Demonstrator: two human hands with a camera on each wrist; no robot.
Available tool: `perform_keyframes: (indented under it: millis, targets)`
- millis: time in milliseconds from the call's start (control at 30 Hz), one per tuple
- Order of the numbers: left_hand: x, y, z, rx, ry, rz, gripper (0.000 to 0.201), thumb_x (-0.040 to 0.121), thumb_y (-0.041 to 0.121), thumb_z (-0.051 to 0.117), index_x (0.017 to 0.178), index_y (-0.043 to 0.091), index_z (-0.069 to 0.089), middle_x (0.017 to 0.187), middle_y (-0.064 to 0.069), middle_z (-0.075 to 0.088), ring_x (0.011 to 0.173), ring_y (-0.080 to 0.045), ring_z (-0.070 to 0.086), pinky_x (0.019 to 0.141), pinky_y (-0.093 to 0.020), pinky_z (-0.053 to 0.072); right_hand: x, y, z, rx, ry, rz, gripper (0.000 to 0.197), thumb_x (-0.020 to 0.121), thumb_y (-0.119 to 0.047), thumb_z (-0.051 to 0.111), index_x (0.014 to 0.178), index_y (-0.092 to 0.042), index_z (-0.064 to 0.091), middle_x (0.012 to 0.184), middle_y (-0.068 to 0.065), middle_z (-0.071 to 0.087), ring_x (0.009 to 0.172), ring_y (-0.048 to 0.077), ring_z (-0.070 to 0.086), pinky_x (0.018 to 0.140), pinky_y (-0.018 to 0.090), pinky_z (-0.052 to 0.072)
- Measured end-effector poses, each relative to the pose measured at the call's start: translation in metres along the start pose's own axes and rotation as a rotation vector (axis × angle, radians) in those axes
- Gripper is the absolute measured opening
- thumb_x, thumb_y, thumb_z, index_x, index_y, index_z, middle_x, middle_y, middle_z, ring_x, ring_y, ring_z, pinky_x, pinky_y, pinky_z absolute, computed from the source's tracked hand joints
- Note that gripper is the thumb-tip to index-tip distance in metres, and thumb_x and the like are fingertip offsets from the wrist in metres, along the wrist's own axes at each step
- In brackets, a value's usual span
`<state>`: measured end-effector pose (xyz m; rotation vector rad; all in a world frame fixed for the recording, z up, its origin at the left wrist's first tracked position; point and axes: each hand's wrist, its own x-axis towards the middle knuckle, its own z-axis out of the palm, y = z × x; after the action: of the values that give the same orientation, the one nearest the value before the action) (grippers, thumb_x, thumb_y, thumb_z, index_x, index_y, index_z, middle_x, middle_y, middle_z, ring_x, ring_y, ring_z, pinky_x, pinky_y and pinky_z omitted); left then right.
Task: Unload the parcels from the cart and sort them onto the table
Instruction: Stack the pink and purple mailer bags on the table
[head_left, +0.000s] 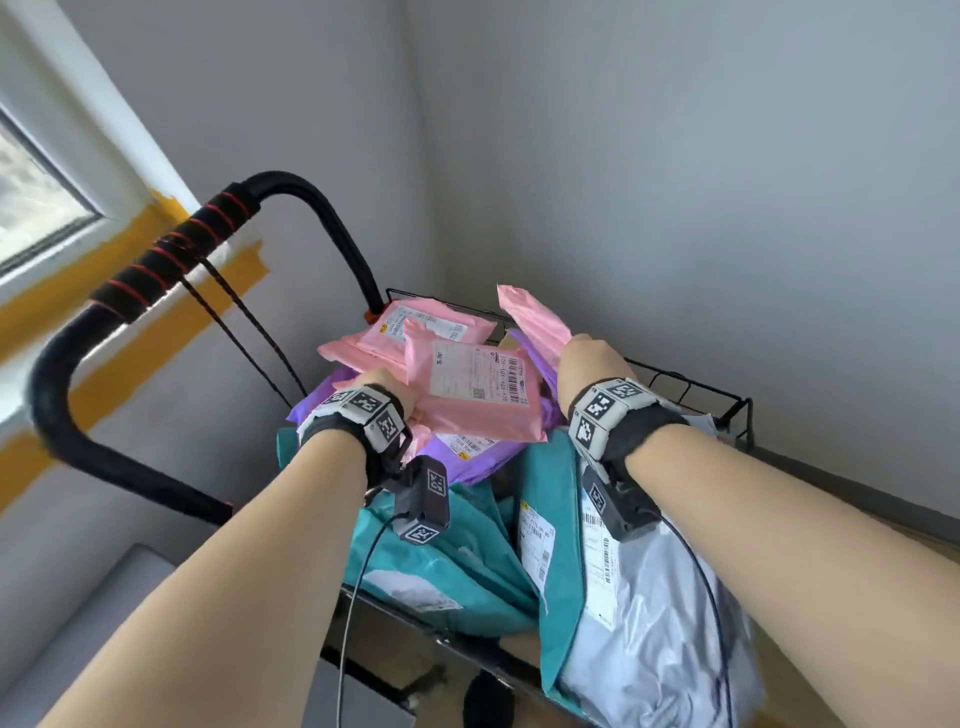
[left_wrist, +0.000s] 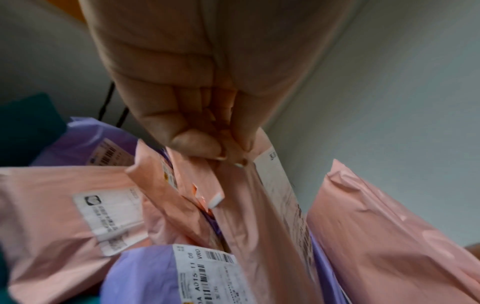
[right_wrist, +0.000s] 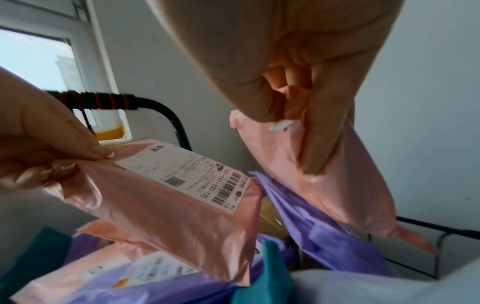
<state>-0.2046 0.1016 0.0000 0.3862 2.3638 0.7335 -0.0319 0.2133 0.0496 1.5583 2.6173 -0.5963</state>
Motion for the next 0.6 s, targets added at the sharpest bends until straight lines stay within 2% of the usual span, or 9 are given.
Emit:
perform_keyframes:
  millis: [67,167,233,267,333,400,467,533,600]
  targets:
    - [-0.029,-0.004,-0.008,-0.053,0.082,-0.005,0.033,0.091,0.018,0.057,0.11,-0.009,0.062,0.088,-0.018,0.066,0.093,-0.033,0.067,0.089,-0.042,0.054,-0.009,-0.001,-0.003,0.018,0.044,-0.089,0.023,0.096,-0.002,0.035,0.111,0.005,0.051,0.114,0.023,0.063,0.107,0.038,0.061,0.082,0.039,0.047]
    - [-0.069,-0.016,-0.021,-0.083,0.183,-0.041,0.031,0.095,0.014,0.05,0.114,-0.007,0.06,0.078,-0.015,0.06,0.079,-0.027,0.058,0.075,-0.031,0.051,-0.03,-0.007,-0.011,0.028,0.06,-0.237,0.024,0.096,-0.002,0.036,0.115,0.005,0.047,0.117,0.023,0.062,0.109,0.037,0.059,0.084,0.039,0.046]
    - [-0.099,-0.027,-0.031,-0.039,0.28,-0.078,0.031,0.095,0.018,0.046,0.106,-0.006,0.063,0.084,-0.023,0.061,0.077,-0.026,0.051,0.069,-0.03,0.042,-0.048,-0.014,-0.013,0.03,0.064,-0.352,0.026,0.096,-0.005,0.039,0.12,0.006,0.044,0.119,0.023,0.06,0.111,0.036,0.059,0.085,0.039,0.046]
    - [-0.113,-0.035,-0.036,-0.046,0.31,-0.106,0.033,0.095,0.022,0.045,0.092,-0.005,0.063,0.081,-0.022,0.06,0.075,-0.027,0.051,0.069,-0.032,0.044,-0.058,-0.018,-0.013,0.029,0.061,-0.394,0.028,0.096,-0.003,0.038,0.122,0.006,0.042,0.12,0.023,0.059,0.112,0.036,0.058,0.086,0.039,0.046]
    - [-0.142,-0.057,-0.046,-0.114,0.369,-0.163,0.039,0.095,0.026,0.046,0.073,-0.003,0.058,0.069,-0.013,0.057,0.073,-0.028,0.054,0.071,-0.035,0.049,-0.078,-0.028,-0.012,0.025,0.043,-0.484,0.032,0.094,0.004,0.035,0.126,0.004,0.04,0.121,0.023,0.058,0.112,0.037,0.058,0.087,0.041,0.046]
    - [-0.168,-0.078,-0.055,-0.19,0.424,-0.211,0.039,0.095,0.029,0.047,0.074,-0.001,0.059,0.071,-0.014,0.059,0.073,-0.027,0.056,0.076,-0.036,0.052,-0.099,-0.038,-0.01,0.049,0.02,-0.56,0.035,0.093,0.006,0.034,0.128,0.003,0.039,0.121,0.023,0.057,0.11,0.037,0.058,0.087,0.041,0.045]
    - [-0.195,-0.102,-0.064,-0.283,0.482,-0.238,0.036,0.095,0.025,0.049,0.077,-0.003,0.06,0.071,-0.014,0.059,0.067,-0.026,0.057,0.075,-0.036,0.054,-0.122,-0.05,-0.006,0.044,0.003,-0.661,0.035,0.095,0.004,0.034,0.129,0.001,0.038,0.12,0.021,0.059,0.108,0.034,0.059,0.083,0.038,0.046]
    - [-0.223,-0.125,-0.072,-0.379,0.546,-0.247,0.031,0.096,0.016,0.051,0.068,0.004,0.053,0.066,-0.01,0.056,0.064,-0.024,0.056,0.073,-0.032,0.053,-0.144,-0.064,0.001,0.04,-0.003,-0.751,0.031,0.095,0.001,0.038,0.126,0.0,0.04,0.115,0.019,0.062,0.104,0.031,0.061,0.08,0.035,0.046]
    - [-0.252,-0.15,-0.079,-0.424,0.61,-0.289,0.031,0.095,0.013,0.052,0.064,0.008,0.049,0.065,-0.008,0.055,0.067,-0.024,0.057,0.078,-0.035,0.054,-0.17,-0.08,0.01,0.058,-0.019,-0.822,0.024,0.096,-0.003,0.041,0.12,-0.001,0.042,0.114,0.018,0.062,0.102,0.031,0.061,0.079,0.036,0.046]
